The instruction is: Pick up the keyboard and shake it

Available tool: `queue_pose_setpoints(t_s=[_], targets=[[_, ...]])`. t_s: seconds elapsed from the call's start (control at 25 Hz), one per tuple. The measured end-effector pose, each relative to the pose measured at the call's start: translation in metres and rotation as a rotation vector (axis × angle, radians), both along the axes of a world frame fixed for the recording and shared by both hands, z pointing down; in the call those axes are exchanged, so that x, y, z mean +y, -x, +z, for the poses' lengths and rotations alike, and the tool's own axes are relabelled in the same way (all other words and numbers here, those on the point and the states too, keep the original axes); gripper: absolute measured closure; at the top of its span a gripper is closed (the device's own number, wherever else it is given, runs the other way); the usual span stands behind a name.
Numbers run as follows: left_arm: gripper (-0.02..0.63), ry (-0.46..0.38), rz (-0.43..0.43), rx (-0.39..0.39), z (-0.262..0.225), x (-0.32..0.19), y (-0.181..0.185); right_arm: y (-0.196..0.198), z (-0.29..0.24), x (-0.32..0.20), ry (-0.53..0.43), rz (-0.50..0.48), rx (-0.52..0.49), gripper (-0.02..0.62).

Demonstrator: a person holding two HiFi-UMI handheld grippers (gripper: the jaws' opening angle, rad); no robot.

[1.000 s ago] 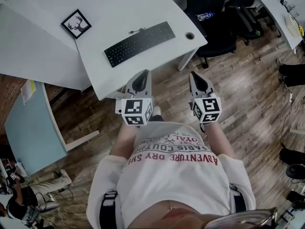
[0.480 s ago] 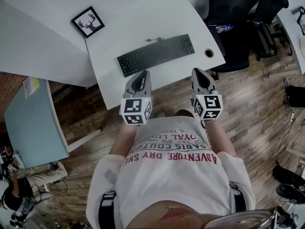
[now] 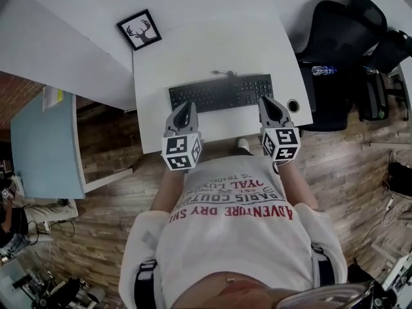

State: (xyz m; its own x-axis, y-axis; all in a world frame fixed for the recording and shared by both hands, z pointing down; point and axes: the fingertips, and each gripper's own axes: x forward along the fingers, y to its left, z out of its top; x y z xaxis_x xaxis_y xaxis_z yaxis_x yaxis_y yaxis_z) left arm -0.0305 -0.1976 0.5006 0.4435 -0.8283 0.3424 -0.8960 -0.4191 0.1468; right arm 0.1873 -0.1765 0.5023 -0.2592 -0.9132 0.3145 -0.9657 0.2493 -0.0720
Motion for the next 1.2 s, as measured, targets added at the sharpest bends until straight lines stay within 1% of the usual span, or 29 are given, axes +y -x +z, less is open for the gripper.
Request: queue_pose_setpoints(t_s=[0.2, 0.32, 0.44, 0.56, 0.6, 0.64, 0.68, 0.76, 0.84, 0.92, 1.0, 1.12, 1.2], targets=[[0.568, 0.037, -0.131, -0.002, 0.011, -0.023, -0.008, -0.029, 0.012, -0.039, 0.063, -0.112, -0.052, 0.569], [0.568, 0.068, -0.198, -0.012, 0.025, -0.034, -0.012, -0.047, 0.028, -0.058, 0.107, -0.160, -0.059, 0.569], [0.568, 0.113, -0.236, -0.015, 0.046, -0.037, -0.017, -0.058, 0.051, -0.071, 0.158, -0.217, -0.063, 0.568], [0.568, 0.194, -0.247, -0.017, 0.074, -0.031, -0.022, -0.065, 0.080, -0.075, 0.221, -0.278, -0.052, 0.566], [0.568, 0.224, -0.242, -0.020, 0.083, -0.028, -0.024, -0.066, 0.089, -0.076, 0.245, -0.292, -0.049, 0.551], [0.568, 0.251, -0.230, -0.021, 0.091, -0.026, -0.026, -0.068, 0.099, -0.077, 0.273, -0.301, -0.053, 0.469], [0.550, 0.273, -0.214, -0.019, 0.099, -0.026, -0.027, -0.070, 0.108, -0.078, 0.302, -0.302, -0.063, 0.406], [0.423, 0.306, -0.192, -0.007, 0.111, -0.029, -0.024, -0.075, 0.126, -0.078, 0.355, -0.284, -0.083, 0.348], [0.366, 0.338, -0.207, -0.005, 0.124, -0.034, -0.010, -0.079, 0.141, -0.077, 0.401, -0.266, -0.096, 0.325], [0.335, 0.377, -0.239, -0.013, 0.137, -0.046, 0.011, -0.083, 0.155, -0.079, 0.443, -0.250, -0.111, 0.317], [0.302, 0.418, -0.252, -0.026, 0.152, -0.059, 0.032, -0.087, 0.168, -0.084, 0.483, -0.216, -0.130, 0.311], [0.293, 0.480, -0.241, -0.040, 0.172, -0.069, 0.060, -0.093, 0.182, -0.085, 0.539, -0.158, -0.148, 0.307], [0.291, 0.518, -0.224, -0.024, 0.181, -0.072, 0.073, -0.091, 0.187, -0.085, 0.573, -0.138, -0.169, 0.308]])
